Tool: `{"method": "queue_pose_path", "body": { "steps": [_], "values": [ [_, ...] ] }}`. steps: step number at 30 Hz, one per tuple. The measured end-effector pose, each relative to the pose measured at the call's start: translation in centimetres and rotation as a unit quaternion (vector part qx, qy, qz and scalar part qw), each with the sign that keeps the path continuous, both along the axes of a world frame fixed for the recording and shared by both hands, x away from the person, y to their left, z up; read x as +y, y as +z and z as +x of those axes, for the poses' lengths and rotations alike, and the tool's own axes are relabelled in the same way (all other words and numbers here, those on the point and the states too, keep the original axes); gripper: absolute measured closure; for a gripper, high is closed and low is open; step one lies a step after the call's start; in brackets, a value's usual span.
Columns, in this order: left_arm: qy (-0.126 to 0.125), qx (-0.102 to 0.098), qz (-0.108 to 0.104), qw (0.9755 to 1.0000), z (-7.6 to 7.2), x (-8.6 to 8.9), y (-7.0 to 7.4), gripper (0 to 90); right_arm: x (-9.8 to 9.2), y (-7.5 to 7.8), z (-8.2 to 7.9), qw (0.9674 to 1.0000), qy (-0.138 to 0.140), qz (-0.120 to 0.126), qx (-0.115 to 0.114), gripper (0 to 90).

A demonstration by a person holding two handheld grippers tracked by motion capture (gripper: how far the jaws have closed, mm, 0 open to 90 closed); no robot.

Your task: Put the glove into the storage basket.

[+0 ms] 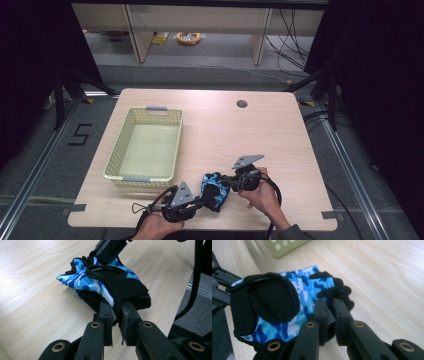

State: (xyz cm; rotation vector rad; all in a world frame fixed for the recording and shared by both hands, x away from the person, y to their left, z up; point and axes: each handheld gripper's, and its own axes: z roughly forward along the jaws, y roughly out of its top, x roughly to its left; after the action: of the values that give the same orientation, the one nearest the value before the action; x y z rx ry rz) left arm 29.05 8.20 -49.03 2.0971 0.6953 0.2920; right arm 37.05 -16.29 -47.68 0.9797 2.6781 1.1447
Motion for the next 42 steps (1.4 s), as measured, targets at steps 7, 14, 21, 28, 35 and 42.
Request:
{"method": "queue_pose_path", "body": {
  "steps": [7,14,21,28,35,42],
  "values": [
    [-0.002,-0.003,0.0,1.0,-0.1,0.1,0.7,81.0,0.4,0.8,0.1,0.9998,0.007,-0.009,-0.016,83.1],
    [0.003,-0.002,0.0,1.0,0.1,0.6,1.1,81.0,0.7,1.8,0.3,0.9994,0.012,-0.008,-0.03,83.3],
    [0.013,0.008,-0.018,0.9997,0.5,0.5,0.4,77.2,0.9,2.5,0.6,0.9992,0.011,-0.012,-0.035,83.4],
    [0.013,0.037,0.021,0.999,1.6,0.1,-2.2,68.0,0.9,1.4,0.8,0.9996,0.004,-0.009,-0.028,83.4],
    [0.022,0.037,0.028,0.9987,1.8,-0.7,-2.7,57.4,0.4,0.9,1.1,0.9996,-0.004,-0.027,-0.01,83.4],
    [0.012,0.036,0.027,0.9989,2.0,-1.0,-2.9,60.9,0.2,0.0,1.4,0.9993,-0.007,-0.036,0.003,83.4]
  ]
}}
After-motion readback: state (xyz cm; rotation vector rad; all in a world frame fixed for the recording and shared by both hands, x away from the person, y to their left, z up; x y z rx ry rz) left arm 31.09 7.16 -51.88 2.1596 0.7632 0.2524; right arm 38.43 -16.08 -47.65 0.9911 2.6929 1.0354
